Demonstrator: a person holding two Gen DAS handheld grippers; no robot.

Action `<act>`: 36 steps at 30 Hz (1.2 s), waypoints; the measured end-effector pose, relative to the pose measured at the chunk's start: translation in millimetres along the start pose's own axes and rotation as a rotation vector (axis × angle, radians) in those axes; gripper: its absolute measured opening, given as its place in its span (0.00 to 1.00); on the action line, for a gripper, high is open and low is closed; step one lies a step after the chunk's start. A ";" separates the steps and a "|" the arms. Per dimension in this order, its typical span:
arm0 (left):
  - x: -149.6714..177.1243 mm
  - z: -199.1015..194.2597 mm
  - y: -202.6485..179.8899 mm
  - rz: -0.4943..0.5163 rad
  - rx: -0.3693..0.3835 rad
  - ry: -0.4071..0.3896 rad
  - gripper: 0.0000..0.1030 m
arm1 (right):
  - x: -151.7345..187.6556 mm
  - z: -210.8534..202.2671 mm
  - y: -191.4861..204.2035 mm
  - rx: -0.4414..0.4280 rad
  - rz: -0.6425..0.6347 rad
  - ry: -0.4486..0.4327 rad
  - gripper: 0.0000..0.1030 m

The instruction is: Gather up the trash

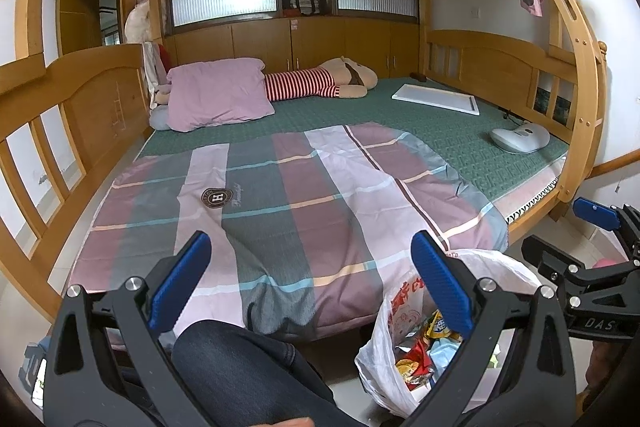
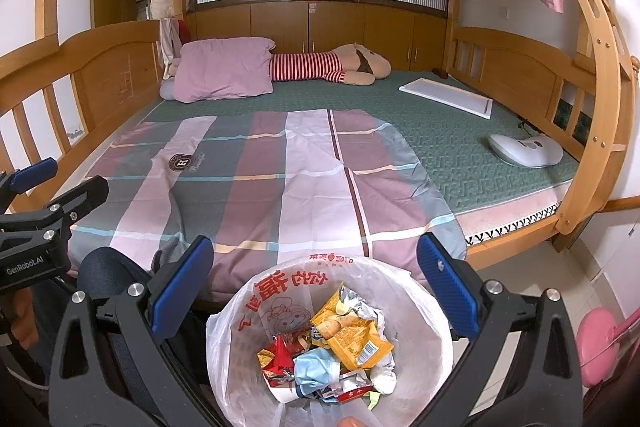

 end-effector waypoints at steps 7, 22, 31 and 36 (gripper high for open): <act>1.2 0.7 -1.3 -0.002 0.001 0.003 0.97 | 2.0 3.7 -0.7 -0.004 0.005 0.009 0.97; 6.6 5.4 -2.2 -0.020 0.016 0.018 0.97 | 7.5 6.7 2.3 -0.003 0.006 0.022 0.97; 10.4 8.0 -5.5 -0.008 0.010 0.034 0.97 | 7.7 8.0 2.7 -0.001 0.011 0.025 0.97; 10.3 8.0 -6.2 -0.007 0.009 0.034 0.97 | 7.9 8.9 1.1 0.000 0.018 0.030 0.97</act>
Point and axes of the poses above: each gripper's, at about its wrist camera, not at the fingertips, and z roughly the way its jaws point, y to its left, x to its underside, the point moved 5 cm from there along z, roughly the way its jaws point, and after that the axes turned 5 degrees about z, right-handed, at the moved point
